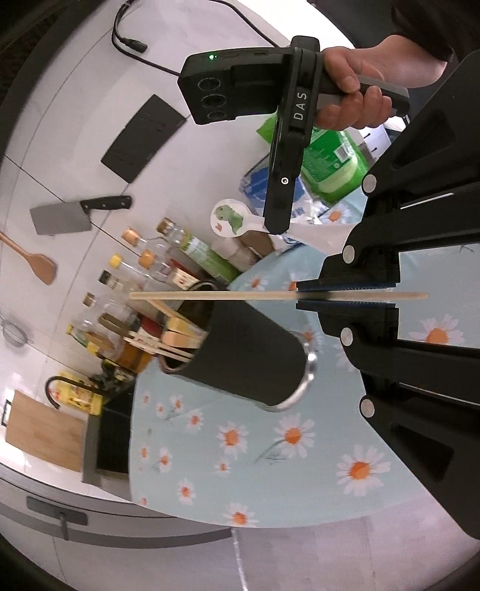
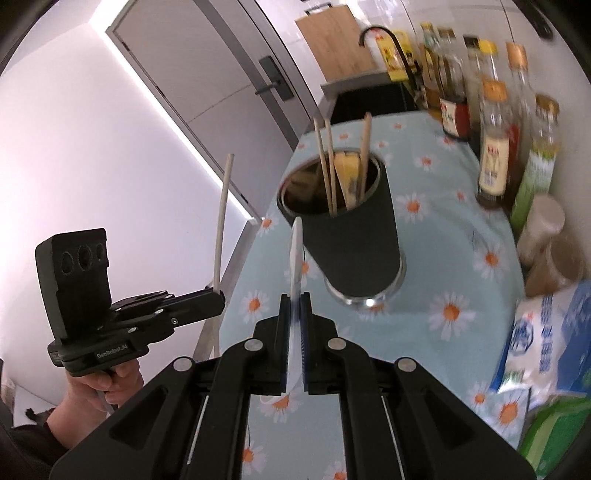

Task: Organize utensils
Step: 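Lift both chopsticks and carry them over the black holder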

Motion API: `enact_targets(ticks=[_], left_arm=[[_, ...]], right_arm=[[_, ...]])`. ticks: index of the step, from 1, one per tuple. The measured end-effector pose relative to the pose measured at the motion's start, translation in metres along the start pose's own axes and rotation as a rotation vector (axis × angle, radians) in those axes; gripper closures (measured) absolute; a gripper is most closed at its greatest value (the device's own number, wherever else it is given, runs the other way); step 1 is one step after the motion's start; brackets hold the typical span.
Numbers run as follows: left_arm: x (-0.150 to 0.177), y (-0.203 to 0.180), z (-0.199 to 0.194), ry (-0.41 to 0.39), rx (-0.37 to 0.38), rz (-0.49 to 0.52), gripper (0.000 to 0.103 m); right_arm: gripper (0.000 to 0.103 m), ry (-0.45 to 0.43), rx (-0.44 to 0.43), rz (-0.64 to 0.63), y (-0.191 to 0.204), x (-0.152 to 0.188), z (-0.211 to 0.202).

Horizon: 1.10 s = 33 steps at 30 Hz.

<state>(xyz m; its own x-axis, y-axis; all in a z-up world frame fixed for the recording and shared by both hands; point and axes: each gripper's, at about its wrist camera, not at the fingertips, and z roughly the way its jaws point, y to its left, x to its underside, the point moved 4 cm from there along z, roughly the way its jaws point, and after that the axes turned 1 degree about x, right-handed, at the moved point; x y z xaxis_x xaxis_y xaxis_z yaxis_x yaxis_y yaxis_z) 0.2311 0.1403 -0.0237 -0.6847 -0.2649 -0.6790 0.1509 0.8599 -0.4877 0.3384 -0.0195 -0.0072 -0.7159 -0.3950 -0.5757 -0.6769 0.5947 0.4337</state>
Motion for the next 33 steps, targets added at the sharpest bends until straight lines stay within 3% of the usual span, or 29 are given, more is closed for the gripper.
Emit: enact_targets(ticks=[17, 33], left_arm=[[-0.06, 0.003, 0.01, -0.086, 0.053, 0.056, 0.1], [-0.119, 0.011, 0.016, -0.242, 0.053, 0.072, 0.1]], right_arm=[[0.097, -0.1, 0.038, -0.063, 0.001, -0.061, -0.018], [0.097, -0.191, 0.14, -0.073, -0.011, -0.116, -0.02]])
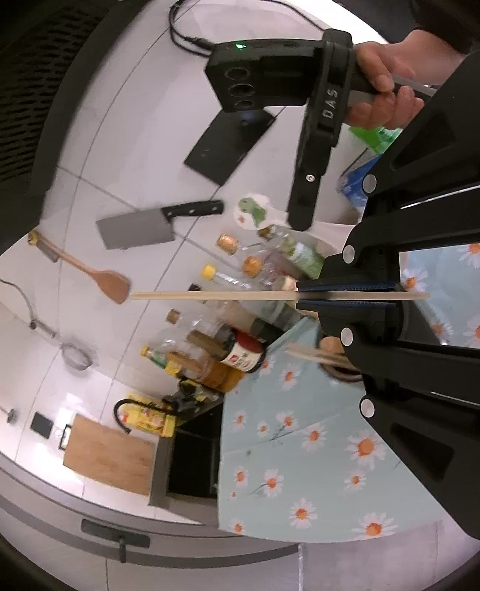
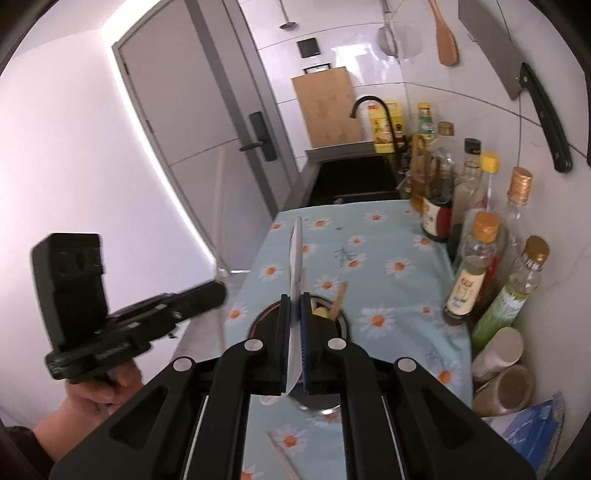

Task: Organize utensils
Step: 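Lift both chopsticks and carry them over the black holder, then lower both chopsticks into the black holder and open both tools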

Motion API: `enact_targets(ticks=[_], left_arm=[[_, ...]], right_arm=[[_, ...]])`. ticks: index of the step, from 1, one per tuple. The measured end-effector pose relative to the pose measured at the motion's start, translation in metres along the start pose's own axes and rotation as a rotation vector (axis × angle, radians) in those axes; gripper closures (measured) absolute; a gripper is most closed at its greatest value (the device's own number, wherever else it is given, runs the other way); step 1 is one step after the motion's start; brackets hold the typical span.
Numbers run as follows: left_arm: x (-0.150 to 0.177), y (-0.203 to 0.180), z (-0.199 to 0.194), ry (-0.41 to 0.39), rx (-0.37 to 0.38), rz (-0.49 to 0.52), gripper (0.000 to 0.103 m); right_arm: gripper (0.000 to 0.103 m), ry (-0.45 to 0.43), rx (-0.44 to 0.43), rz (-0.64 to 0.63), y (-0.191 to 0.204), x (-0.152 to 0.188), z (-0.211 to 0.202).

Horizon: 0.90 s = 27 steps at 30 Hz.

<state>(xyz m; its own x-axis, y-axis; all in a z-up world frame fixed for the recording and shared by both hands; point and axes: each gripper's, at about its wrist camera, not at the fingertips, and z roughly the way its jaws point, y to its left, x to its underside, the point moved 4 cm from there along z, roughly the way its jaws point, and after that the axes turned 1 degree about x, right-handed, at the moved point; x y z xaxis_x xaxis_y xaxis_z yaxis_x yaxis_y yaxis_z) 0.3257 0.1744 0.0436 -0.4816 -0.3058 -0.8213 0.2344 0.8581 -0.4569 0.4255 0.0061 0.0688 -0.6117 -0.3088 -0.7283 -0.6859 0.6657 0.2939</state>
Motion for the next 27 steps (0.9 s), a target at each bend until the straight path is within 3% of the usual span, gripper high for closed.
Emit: enact_targets(ticks=[12, 27], left_arm=[[-0.018, 0.015, 0.013, -0.095, -0.022, -0.003, 0.1], [0.008, 0.016, 0.039, -0.036, -0.036, 0.049, 0.099]], right_arm=[[0.097, 0.01, 0.027, 0.005, -0.011, -0.014, 0.029], [0.097, 0.053, 0.037, 0.013, -0.018, -0.01, 0.051]])
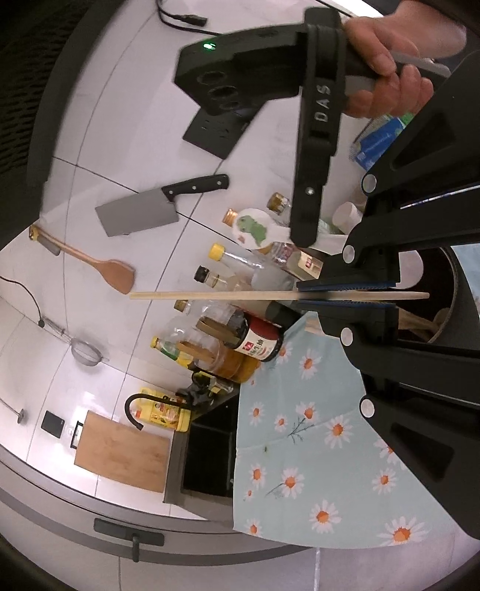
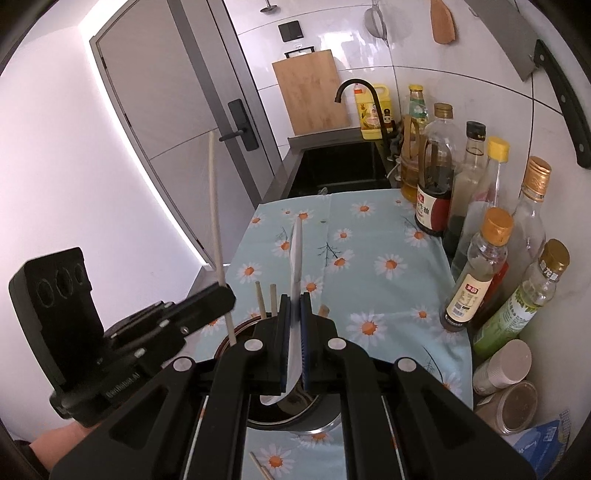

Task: Organize utensils
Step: 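Lower both chopsticks into the black holder and open both tools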

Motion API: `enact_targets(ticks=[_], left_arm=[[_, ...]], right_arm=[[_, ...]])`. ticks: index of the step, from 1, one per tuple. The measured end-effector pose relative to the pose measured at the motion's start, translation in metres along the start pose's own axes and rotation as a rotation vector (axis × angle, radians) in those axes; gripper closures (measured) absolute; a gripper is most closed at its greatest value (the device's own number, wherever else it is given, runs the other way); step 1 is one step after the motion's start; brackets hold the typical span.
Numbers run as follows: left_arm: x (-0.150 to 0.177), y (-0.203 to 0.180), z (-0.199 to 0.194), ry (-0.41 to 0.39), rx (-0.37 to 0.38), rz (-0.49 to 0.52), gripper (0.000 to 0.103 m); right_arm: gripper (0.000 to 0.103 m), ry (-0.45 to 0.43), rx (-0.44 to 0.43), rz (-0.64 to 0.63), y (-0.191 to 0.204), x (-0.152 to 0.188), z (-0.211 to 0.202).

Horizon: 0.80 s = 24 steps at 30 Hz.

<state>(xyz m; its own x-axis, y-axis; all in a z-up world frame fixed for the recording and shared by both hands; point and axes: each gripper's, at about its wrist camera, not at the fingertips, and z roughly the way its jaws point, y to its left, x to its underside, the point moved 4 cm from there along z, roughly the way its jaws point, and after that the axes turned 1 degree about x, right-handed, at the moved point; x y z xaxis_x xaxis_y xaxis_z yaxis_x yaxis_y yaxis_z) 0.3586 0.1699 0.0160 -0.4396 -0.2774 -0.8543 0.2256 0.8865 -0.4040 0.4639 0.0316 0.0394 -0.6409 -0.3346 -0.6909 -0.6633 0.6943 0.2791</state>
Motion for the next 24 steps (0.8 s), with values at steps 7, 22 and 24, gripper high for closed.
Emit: enact_targets(ticks=[7, 22, 24], left_arm=[[0.011, 0.002, 0.003, 0.014, -0.006, -0.001, 0.099], [0.018, 0.007, -0.008, 0.056, -0.048, -0.02, 0.098], [0.018, 0.007, -0.011, 0.056, -0.052, -0.02, 0.098]], right_arm=[[0.097, 0.019, -0.004, 0.003, 0.004, 0.003, 0.005], [0.078, 0.048, -0.035, 0.065, 0.004, 0.011, -0.001], [0.079, 0.047, -0.034, 0.058, 0.006, 0.012, -0.004]])
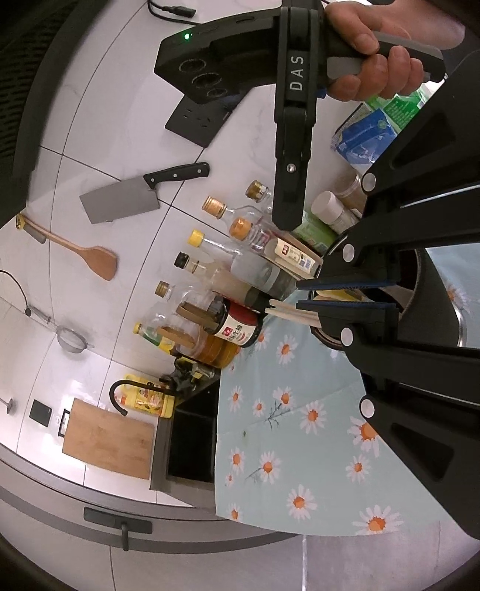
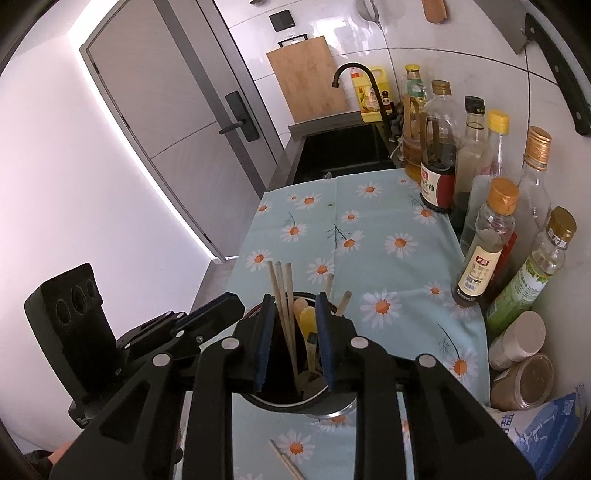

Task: Organize utensils
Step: 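Lower both chopsticks into the black holder and open both tools, then move both open tools down to the last chopsticks on the table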

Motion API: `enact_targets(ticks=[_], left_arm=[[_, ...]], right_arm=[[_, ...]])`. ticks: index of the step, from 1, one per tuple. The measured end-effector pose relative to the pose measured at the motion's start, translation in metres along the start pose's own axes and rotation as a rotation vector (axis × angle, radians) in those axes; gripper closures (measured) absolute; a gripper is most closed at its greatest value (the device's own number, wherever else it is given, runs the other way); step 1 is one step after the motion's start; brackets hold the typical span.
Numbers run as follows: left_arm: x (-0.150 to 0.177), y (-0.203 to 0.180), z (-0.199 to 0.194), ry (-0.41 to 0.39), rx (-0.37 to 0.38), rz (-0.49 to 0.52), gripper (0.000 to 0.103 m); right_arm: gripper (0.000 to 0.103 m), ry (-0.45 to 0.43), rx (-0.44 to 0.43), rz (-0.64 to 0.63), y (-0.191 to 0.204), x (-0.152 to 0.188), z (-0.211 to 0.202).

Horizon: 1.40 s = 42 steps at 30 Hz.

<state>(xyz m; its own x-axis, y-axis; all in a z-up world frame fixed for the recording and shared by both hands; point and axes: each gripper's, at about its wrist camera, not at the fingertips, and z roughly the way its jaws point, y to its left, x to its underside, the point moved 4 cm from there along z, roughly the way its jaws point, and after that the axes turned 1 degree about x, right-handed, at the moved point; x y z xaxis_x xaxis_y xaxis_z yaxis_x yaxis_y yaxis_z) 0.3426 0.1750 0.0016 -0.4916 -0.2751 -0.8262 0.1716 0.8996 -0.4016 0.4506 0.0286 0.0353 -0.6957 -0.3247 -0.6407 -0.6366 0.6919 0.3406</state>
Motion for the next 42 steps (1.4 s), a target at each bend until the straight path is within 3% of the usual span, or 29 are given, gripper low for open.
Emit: enact_targets(ticks=[4, 7, 11, 15, 18, 30, 38, 42], left_arm=[[0.0, -0.001, -0.006, 0.002, 0.003, -0.011, 0.098], [0.0, -0.002, -0.014, -0.001, -0.001, -0.021, 0.085], [0.002, -0.006, -0.026, 0.008, -0.002, -0.029, 0.085], [0.008, -0.011, -0.042, 0.025, 0.012, -0.073, 0.085], [0.017, -0.018, -0.056, 0.041, 0.016, -0.084, 0.085], [0.067, -0.02, -0.099, 0.087, 0.012, -0.158, 0.085], [0.118, -0.005, -0.116, 0.14, -0.041, -0.267, 0.085], [0.146, 0.0, -0.121, 0.16, -0.062, -0.337, 0.085]], right_arm=[[0.079, -0.001, 0.001, -0.005, 0.002, 0.002, -0.006], [0.078, 0.0, 0.0, -0.022, 0.007, 0.006, -0.014], [0.078, 0.01, 0.0, -0.04, 0.013, 0.014, -0.027], [0.078, 0.06, -0.084, -0.007, 0.018, 0.028, -0.041], [0.078, 0.09, -0.075, -0.039, 0.023, 0.042, -0.048], [0.078, 0.319, -0.024, -0.162, 0.037, 0.132, -0.021], [0.078, 0.535, 0.045, -0.253, 0.023, 0.186, 0.016], [0.078, 0.632, 0.041, -0.294, 0.016, 0.205, 0.036]])
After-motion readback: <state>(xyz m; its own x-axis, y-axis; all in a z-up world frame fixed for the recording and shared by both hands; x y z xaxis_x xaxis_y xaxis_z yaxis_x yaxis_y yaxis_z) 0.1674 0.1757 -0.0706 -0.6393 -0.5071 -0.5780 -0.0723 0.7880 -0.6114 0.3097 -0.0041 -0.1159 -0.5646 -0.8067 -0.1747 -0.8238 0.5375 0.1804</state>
